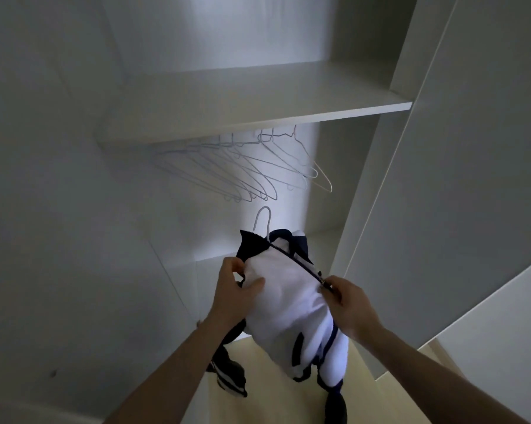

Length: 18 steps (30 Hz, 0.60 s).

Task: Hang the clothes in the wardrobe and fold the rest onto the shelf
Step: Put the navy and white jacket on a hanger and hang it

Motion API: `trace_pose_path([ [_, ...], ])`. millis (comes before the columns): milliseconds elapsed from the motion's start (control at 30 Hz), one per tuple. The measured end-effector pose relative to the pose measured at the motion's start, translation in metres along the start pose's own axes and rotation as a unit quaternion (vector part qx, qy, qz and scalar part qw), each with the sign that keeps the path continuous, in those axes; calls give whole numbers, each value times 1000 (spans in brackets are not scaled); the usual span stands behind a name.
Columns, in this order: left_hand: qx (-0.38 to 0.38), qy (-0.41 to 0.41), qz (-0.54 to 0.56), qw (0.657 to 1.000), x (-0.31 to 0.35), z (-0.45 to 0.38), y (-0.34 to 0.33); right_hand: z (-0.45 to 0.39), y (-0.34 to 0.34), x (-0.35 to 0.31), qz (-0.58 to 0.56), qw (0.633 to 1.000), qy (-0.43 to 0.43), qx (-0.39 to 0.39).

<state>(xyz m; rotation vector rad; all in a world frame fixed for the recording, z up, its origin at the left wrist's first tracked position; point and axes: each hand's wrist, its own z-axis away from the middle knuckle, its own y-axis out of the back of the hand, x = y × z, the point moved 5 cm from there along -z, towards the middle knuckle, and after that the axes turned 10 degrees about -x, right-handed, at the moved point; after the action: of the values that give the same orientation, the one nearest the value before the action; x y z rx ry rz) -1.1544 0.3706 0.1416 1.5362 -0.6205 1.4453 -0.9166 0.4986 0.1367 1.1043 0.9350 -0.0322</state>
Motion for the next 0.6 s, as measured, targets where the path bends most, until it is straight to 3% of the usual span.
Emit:
trace_pose_path([
  [100, -7, -26, -9, 1000, -7, 11, -22, 10, -14, 2, 16, 1000, 19, -17],
  [233, -36, -53, -23, 998, 3, 19, -44, 19, -20, -6, -73, 995, 60, 24],
  [400, -44, -120, -179, 975, 22, 30, -62, 16, -4, -29, -224, 969, 55, 89],
  [600, -51, -117, -278, 952, 36, 25, -70, -1, 17, -53, -191, 977, 76, 55],
])
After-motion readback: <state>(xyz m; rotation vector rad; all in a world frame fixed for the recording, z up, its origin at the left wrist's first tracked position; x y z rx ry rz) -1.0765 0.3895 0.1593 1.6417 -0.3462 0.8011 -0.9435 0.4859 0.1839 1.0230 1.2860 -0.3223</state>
